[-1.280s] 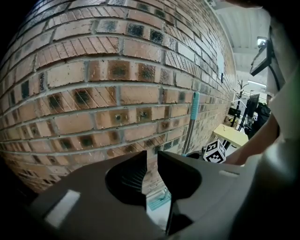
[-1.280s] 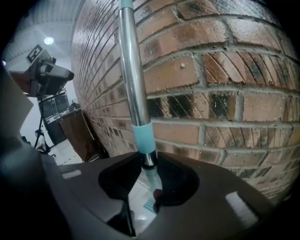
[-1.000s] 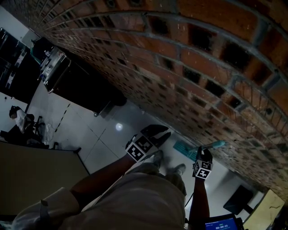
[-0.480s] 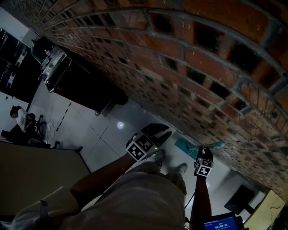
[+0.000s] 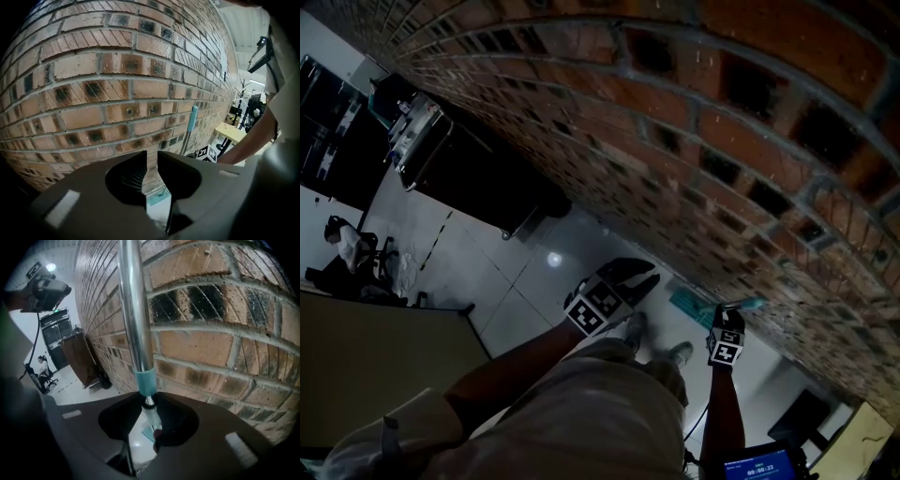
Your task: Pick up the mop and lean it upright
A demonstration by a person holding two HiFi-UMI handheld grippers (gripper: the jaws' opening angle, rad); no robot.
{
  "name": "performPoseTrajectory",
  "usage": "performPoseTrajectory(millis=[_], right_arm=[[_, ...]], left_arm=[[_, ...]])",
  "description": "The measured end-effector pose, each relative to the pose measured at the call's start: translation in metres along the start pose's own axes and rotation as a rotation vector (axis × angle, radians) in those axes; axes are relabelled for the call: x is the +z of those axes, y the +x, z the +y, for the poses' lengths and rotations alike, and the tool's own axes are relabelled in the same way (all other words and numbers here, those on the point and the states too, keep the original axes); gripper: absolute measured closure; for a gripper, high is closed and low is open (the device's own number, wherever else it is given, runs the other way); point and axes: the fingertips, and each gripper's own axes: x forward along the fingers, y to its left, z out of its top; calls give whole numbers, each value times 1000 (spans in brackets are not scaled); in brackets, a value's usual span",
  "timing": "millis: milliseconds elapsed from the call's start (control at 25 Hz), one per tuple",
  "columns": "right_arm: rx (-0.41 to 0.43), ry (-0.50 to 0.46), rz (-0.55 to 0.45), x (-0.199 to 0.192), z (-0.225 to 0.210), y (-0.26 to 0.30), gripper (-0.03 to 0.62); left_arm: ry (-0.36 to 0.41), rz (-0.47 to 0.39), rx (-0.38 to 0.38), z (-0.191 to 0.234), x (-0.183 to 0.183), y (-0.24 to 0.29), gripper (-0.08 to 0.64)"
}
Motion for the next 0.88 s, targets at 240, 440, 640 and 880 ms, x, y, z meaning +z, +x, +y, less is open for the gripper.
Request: performPoseTrajectory(millis=[240, 440, 640, 880], right_arm=[[-5, -18, 55, -5, -1, 10, 491], [-11, -26, 113, -21, -6, 22, 491], [-5, -46, 144, -30, -5, 31, 494], [-5, -58, 161, -33, -3, 39, 494]], left_arm=[[6, 1, 0, 4, 0, 1, 468], [2, 5, -2, 6, -1, 1, 468], [8, 6, -8, 5, 0, 2, 468], [9, 14, -4, 10, -4, -4, 468]])
